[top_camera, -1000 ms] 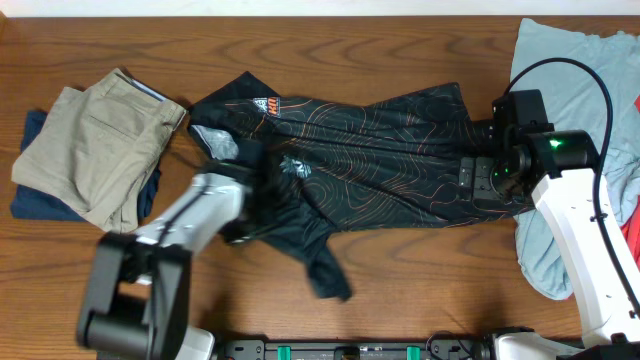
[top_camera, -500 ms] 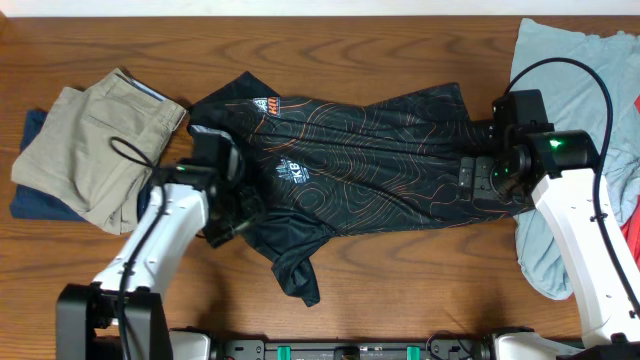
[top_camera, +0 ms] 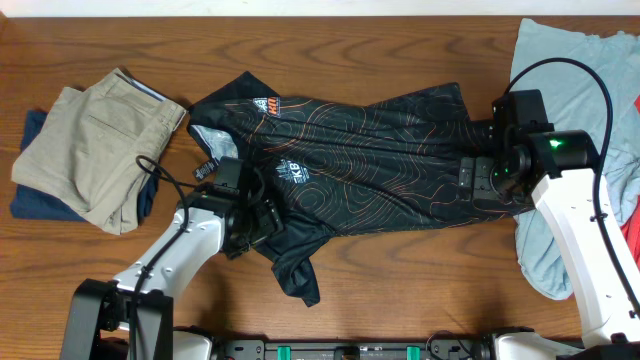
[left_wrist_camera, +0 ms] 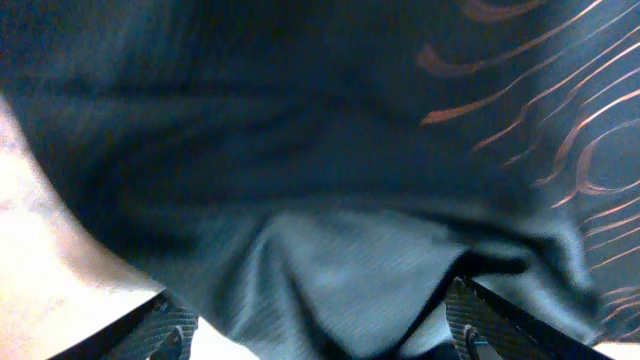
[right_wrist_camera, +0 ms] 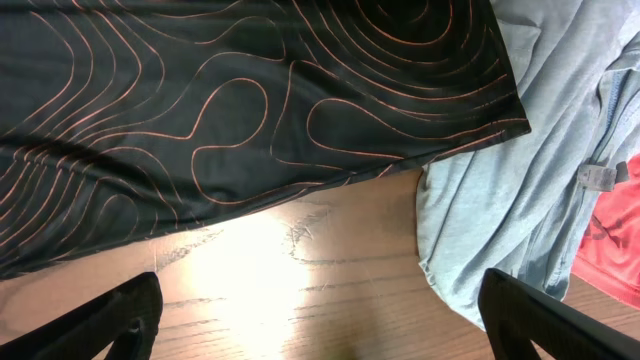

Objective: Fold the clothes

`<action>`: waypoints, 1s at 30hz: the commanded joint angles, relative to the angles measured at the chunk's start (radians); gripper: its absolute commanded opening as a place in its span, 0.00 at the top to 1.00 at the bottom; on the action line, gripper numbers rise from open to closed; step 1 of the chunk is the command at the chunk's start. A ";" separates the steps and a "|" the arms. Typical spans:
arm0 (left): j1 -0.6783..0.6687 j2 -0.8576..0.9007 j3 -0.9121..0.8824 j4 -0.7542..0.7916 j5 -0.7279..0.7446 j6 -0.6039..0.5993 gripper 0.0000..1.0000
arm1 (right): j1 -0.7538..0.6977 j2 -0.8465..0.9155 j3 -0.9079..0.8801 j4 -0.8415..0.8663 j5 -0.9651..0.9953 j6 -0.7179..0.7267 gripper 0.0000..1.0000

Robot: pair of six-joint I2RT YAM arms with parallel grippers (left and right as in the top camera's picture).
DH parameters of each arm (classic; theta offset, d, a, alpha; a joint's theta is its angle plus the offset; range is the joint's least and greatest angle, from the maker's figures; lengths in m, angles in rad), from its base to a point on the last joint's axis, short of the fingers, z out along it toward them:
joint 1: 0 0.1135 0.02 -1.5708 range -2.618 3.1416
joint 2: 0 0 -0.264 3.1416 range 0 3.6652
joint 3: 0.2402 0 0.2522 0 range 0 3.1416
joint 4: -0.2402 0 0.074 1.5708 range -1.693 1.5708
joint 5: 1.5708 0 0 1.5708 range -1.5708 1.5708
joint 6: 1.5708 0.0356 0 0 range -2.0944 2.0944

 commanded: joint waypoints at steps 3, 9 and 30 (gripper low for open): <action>-0.057 0.053 -0.057 0.077 -0.021 -0.015 0.27 | -0.014 -0.013 0.012 0.000 0.004 0.016 0.01; -0.122 0.074 -0.057 0.109 -0.030 -0.015 0.68 | -0.014 -0.013 0.012 -0.001 0.004 0.016 0.01; 0.198 -0.243 0.146 -0.349 -0.060 0.222 0.94 | -0.014 -0.013 0.006 -0.045 -0.014 0.063 0.01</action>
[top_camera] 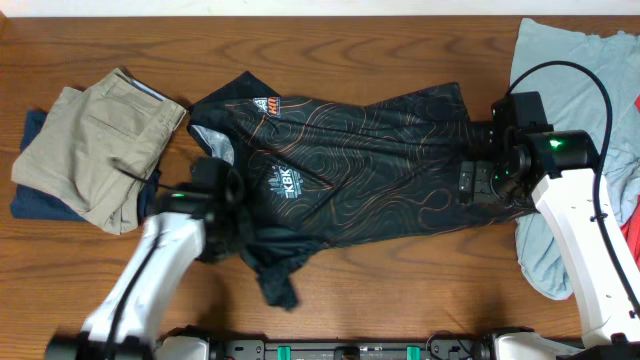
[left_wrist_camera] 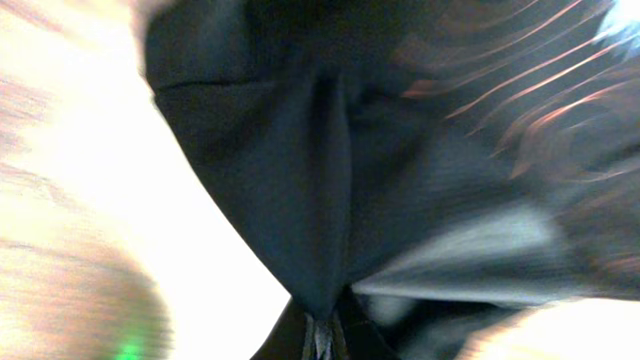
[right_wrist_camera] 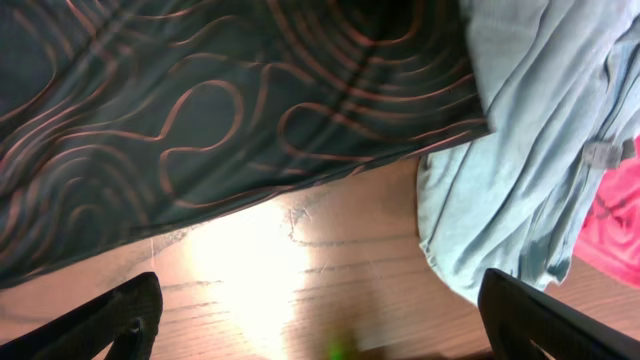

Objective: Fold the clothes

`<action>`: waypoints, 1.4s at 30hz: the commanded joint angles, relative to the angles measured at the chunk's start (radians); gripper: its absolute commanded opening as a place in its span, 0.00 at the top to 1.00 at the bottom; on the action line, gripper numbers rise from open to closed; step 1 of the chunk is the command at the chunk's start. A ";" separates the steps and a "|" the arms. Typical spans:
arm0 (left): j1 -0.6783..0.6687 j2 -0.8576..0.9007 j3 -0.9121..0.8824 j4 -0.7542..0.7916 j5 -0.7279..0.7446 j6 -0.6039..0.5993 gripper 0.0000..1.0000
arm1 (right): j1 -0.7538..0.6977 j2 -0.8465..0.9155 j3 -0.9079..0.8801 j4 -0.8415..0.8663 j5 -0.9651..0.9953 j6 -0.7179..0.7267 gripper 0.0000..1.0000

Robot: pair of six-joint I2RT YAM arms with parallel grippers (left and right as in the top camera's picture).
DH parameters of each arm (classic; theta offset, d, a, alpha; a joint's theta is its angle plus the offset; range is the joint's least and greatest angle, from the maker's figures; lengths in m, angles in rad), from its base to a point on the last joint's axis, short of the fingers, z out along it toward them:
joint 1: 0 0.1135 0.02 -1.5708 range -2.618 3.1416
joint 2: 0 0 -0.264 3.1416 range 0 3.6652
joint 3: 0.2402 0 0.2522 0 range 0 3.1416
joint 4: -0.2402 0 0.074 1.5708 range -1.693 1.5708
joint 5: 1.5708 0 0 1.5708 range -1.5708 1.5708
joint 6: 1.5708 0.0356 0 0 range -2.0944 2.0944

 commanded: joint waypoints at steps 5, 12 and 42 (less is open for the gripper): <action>0.166 -0.192 0.051 -0.048 -0.018 0.060 0.94 | -0.015 -0.011 -0.031 0.025 -0.006 0.084 0.01; 0.209 -0.207 0.050 -0.150 -0.018 0.059 0.94 | -0.035 -0.011 -0.149 0.063 -0.081 0.146 0.05; 0.209 -0.176 0.041 -0.150 -0.018 0.059 0.94 | -0.189 -0.013 -0.286 0.513 -0.079 0.119 0.99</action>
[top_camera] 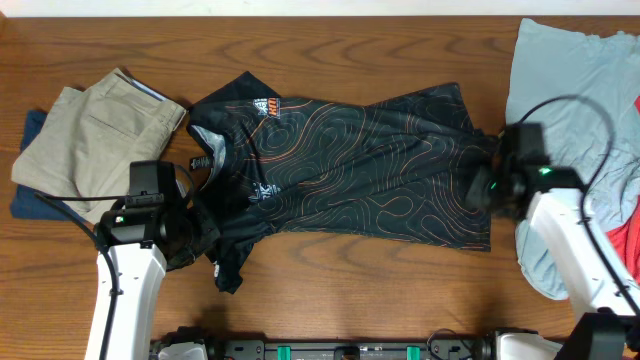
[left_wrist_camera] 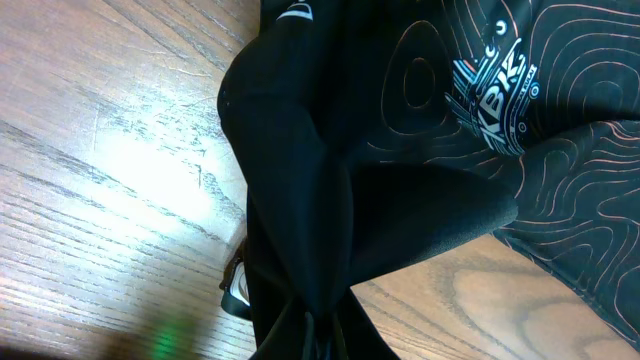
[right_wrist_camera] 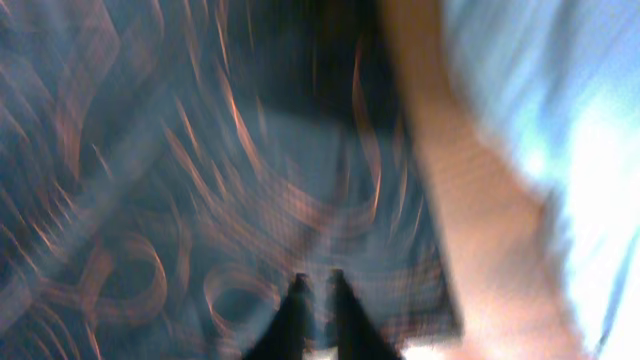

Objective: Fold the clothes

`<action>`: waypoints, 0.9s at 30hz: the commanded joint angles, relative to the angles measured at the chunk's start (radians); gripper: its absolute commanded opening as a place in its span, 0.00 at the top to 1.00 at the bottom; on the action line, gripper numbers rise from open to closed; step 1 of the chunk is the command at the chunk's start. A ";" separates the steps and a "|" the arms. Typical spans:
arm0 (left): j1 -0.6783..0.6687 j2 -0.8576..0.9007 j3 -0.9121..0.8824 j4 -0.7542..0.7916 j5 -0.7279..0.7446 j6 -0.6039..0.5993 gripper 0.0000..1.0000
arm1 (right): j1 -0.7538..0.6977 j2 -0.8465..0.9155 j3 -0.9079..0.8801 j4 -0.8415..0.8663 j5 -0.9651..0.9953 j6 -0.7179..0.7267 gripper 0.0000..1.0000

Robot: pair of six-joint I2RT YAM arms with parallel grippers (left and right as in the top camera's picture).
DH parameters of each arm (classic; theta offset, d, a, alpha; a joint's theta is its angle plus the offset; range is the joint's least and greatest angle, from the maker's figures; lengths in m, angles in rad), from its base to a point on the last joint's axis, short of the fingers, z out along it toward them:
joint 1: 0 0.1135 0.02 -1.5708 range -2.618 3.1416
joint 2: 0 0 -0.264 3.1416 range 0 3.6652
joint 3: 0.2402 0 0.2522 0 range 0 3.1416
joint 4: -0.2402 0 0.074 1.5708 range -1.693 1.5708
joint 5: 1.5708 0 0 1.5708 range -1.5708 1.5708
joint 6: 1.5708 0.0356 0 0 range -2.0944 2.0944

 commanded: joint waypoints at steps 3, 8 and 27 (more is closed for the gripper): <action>0.006 0.005 -0.004 -0.002 -0.013 0.009 0.94 | -0.112 0.016 0.017 0.035 0.102 -0.094 0.99; 0.006 0.005 -0.004 0.005 -0.013 0.009 0.94 | -0.183 0.126 0.016 0.079 0.104 -0.173 0.99; 0.005 0.005 -0.004 0.004 -0.012 -0.002 0.94 | -0.439 0.488 0.016 0.339 0.306 -0.145 0.99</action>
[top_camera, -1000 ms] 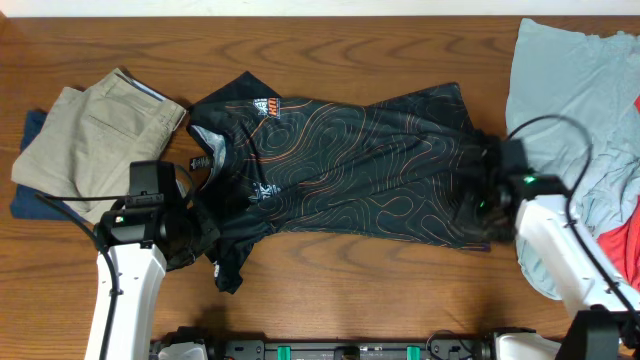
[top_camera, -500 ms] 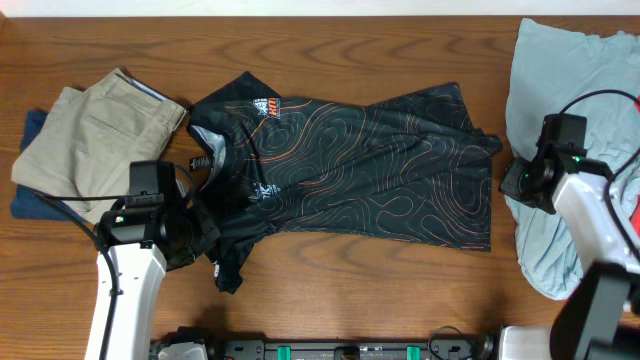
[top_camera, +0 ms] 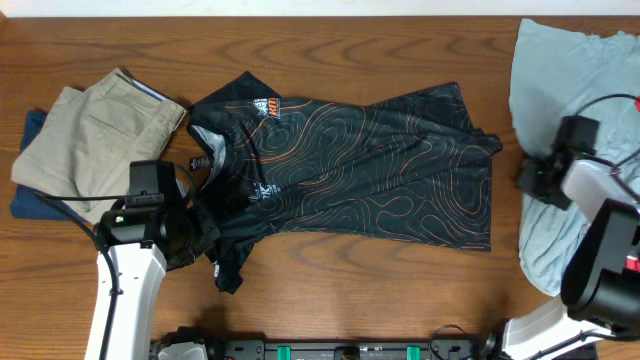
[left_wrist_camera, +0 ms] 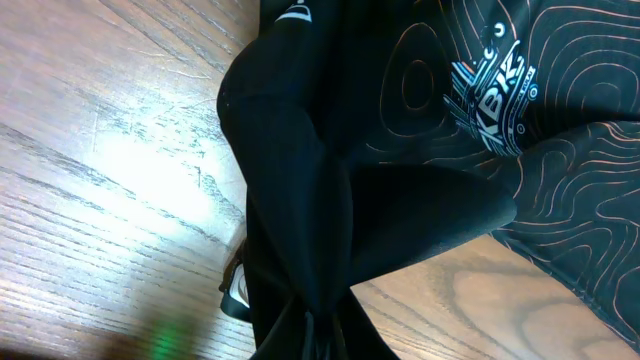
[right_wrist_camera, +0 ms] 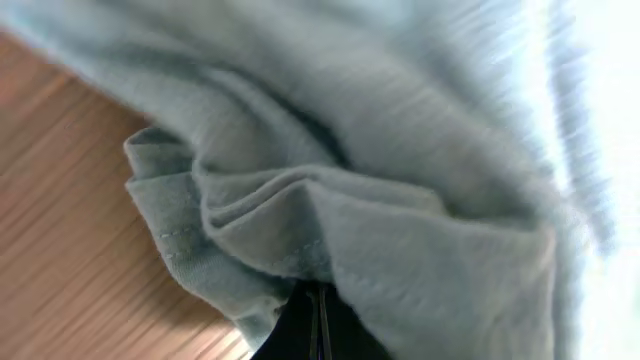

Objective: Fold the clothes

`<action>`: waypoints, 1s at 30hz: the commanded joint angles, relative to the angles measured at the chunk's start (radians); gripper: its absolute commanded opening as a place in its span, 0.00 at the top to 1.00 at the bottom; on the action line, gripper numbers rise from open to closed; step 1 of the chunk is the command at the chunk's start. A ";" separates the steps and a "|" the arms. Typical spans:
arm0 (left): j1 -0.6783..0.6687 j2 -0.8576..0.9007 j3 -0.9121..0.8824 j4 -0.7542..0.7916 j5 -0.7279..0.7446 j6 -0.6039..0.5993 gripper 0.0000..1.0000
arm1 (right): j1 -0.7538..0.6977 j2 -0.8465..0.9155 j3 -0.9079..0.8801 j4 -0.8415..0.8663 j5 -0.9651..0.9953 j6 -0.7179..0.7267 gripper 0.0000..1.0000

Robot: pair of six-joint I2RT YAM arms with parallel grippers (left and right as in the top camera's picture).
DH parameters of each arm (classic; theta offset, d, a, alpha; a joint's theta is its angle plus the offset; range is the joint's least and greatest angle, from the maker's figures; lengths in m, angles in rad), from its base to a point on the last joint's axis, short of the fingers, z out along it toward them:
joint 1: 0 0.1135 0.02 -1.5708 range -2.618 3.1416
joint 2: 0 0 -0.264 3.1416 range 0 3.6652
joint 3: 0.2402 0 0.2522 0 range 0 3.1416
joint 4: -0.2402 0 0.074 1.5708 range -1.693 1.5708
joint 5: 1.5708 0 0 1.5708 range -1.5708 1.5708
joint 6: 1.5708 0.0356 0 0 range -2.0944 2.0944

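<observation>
A black jersey [top_camera: 370, 170] with orange contour lines lies spread across the middle of the table, collar to the left. My left gripper [top_camera: 205, 250] is shut on its lower left sleeve; in the left wrist view the black cloth [left_wrist_camera: 300, 200] runs bunched down into the left gripper [left_wrist_camera: 320, 338]. My right gripper [top_camera: 532, 180] is off the jersey, at the left edge of a light blue shirt [top_camera: 560, 60]. In the right wrist view the blue folds [right_wrist_camera: 400, 200] gather at the shut right gripper [right_wrist_camera: 320, 300].
Folded khaki trousers [top_camera: 90, 140] lie on a navy garment [top_camera: 30, 195] at the far left. A red garment [top_camera: 632, 240] shows at the right edge beside the blue shirt. Bare wooden table [top_camera: 350, 285] runs along the front.
My right gripper has let go of the jersey's right hem and moved right onto the light blue shirt, where it is shut. The left gripper and the jersey have not moved.
Both grippers were open, the left over the crumpled sleeve, the right above the jersey's right hem. Then the left was shut on the sleeve. Then it held the sleeve further left, the right was shut on the hem, and the jersey lay flatter. Now the right is at the blue shirt.
</observation>
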 commanded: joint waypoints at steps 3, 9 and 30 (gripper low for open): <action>0.005 0.004 -0.004 0.000 -0.012 -0.002 0.94 | -0.160 0.084 -0.010 0.038 0.201 0.049 0.99; 0.005 0.004 -0.004 0.000 -0.012 -0.002 0.94 | -0.290 0.084 0.155 -0.045 0.207 0.099 0.98; 0.005 0.004 -0.004 0.004 -0.013 -0.001 0.94 | -0.032 0.079 0.342 -0.689 -0.540 -0.212 0.72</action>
